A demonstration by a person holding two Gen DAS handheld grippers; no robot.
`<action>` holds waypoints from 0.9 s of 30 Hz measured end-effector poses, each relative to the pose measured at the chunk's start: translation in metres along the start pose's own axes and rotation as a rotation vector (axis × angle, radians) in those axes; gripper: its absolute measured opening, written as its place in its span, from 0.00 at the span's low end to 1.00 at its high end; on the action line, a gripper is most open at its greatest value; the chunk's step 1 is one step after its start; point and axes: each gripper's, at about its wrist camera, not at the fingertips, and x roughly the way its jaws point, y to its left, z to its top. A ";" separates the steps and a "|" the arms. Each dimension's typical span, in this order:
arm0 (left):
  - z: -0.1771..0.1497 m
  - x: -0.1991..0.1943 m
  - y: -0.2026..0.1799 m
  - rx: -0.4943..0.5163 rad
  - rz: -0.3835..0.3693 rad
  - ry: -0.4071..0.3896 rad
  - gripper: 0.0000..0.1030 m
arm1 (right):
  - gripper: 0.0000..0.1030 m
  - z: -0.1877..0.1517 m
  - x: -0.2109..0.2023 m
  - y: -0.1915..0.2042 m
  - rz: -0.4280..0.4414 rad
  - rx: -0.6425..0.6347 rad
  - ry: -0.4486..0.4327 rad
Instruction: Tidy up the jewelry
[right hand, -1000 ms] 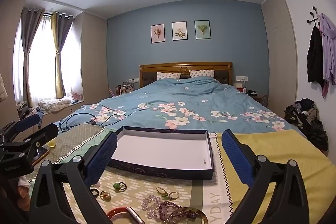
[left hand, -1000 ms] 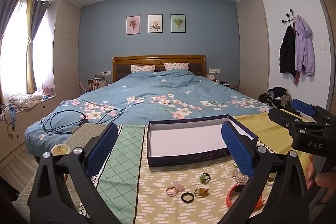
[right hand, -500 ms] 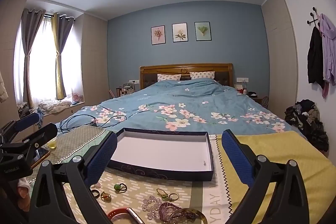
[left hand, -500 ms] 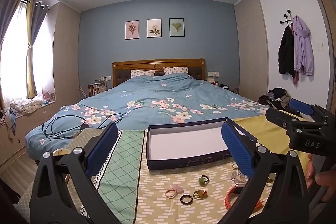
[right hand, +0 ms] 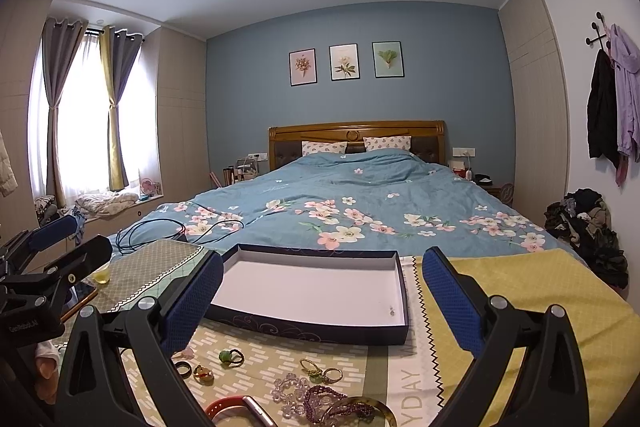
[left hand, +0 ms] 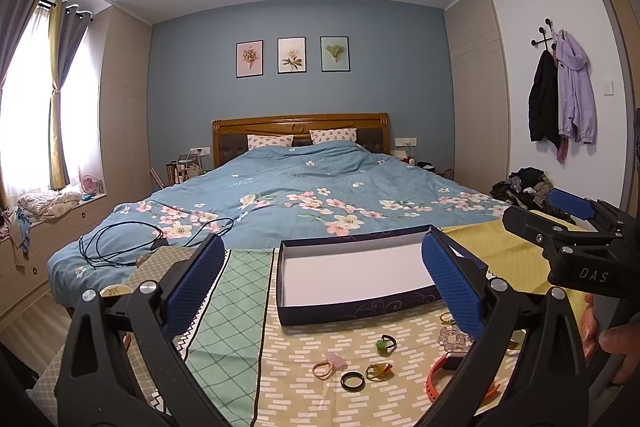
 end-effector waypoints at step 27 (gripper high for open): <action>0.001 0.000 -0.004 0.002 -0.004 0.003 0.94 | 0.93 -0.005 0.001 0.001 0.011 0.011 0.007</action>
